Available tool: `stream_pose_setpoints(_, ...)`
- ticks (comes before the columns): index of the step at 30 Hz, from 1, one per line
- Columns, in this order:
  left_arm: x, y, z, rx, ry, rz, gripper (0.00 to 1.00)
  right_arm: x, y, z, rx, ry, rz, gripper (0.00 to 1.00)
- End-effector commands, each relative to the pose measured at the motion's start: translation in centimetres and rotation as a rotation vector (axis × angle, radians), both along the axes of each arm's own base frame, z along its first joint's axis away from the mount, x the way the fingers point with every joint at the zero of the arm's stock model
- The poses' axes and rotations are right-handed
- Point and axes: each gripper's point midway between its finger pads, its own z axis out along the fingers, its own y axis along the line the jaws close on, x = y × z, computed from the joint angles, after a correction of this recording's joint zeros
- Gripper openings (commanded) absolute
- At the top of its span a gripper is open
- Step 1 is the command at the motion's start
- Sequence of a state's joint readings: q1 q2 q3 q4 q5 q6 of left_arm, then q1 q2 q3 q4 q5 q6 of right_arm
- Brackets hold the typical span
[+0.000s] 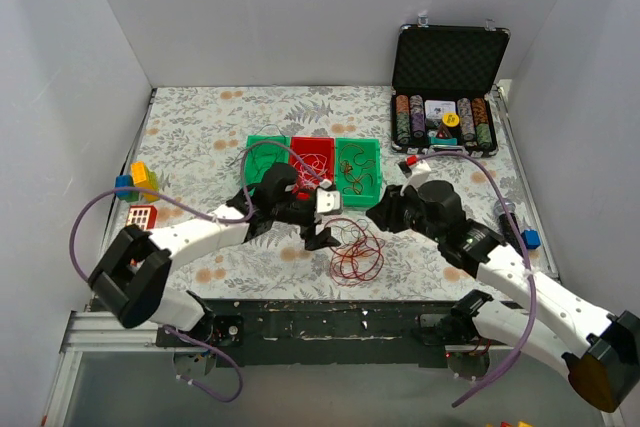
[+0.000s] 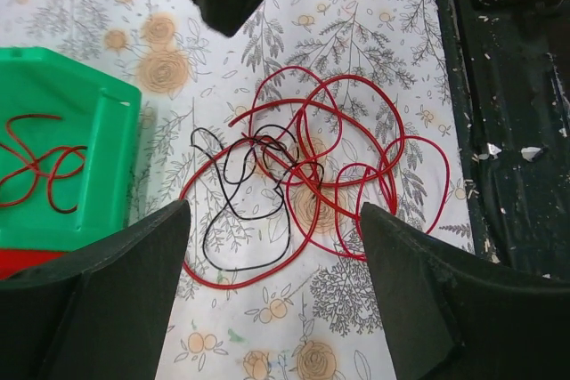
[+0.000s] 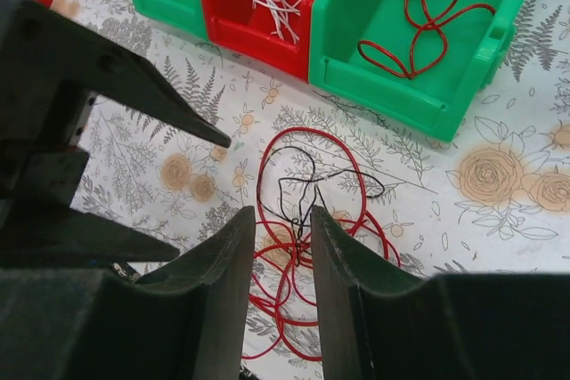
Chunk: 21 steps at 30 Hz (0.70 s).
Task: Untangle the cables
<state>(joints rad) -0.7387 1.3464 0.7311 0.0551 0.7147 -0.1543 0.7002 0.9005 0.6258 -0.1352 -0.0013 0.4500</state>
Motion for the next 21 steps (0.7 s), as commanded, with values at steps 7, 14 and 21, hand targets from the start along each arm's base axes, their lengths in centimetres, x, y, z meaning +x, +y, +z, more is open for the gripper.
stream_pose_setpoints(7, 1.3, -1.7, -2.8, 0.068, 0.173, -0.125, 0.68, 0.7, -1.8, 1.0, 0.042, -0.093, -0.102, 0.34)
stream_pose_setpoints(14, 2.1, -2.2, -4.7, 0.105, 0.183, -0.153, 0.56, 1.0, -1.9, 1.9, 0.050, -0.112, -0.111, 0.32)
stream_pose_setpoints(21, 3.8, -2.9, -6.0, 0.123, 0.183, -0.139, 0.54, 1.1, -1.8, 2.2, 0.043, -0.120, -0.103, 0.30)
